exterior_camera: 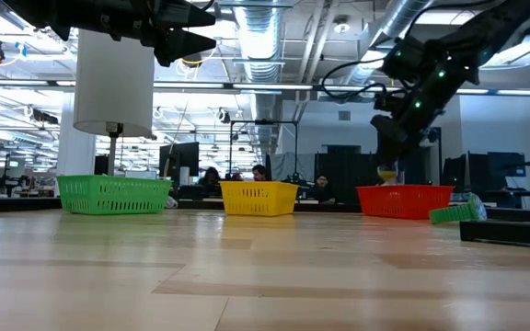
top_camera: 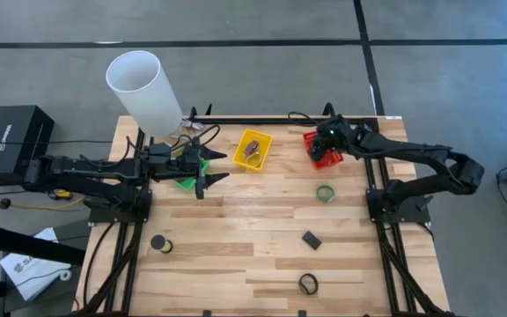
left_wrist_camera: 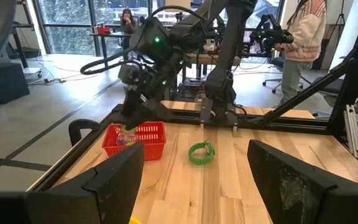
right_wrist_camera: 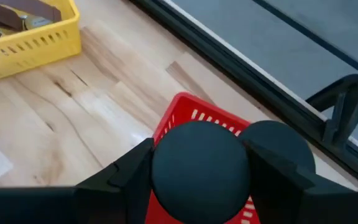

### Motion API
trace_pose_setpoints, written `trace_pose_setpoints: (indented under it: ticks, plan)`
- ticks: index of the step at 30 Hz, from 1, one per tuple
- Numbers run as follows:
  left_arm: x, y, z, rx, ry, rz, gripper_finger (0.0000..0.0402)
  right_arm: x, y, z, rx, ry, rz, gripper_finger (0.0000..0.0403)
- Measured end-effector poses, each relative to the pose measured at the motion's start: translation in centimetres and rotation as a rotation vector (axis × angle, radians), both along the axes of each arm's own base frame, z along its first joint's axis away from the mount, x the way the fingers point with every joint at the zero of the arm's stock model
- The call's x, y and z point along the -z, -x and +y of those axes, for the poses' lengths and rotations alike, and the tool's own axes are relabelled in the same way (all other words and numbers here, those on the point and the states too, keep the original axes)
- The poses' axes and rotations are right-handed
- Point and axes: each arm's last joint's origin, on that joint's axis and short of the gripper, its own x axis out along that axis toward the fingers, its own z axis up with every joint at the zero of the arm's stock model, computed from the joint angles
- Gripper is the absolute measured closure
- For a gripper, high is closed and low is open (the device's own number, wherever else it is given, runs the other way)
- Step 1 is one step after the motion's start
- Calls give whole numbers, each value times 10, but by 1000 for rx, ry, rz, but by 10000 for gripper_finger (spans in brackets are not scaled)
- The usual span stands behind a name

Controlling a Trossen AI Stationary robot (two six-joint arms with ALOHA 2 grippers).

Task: Pick & Place Office items
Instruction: Put the right yellow hourglass into the red bin

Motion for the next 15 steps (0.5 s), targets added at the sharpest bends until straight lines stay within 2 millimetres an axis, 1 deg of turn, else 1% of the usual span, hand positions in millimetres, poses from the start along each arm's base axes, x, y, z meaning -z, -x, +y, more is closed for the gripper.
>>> trace_pose_setpoints:
  ticks: [6, 12, 15]
  plan:
    - [0, 0, 0, 0, 0, 0, 119, 1, -5, -3, -11, 27, -23, 180]
    - [0, 0, 0, 0, 0, 0, 119, 1, -3, -5, 1, 27, -23, 196]
    - [0, 0, 0, 0, 0, 0, 119, 2, -2, -5, 0, 19, -12, 193]
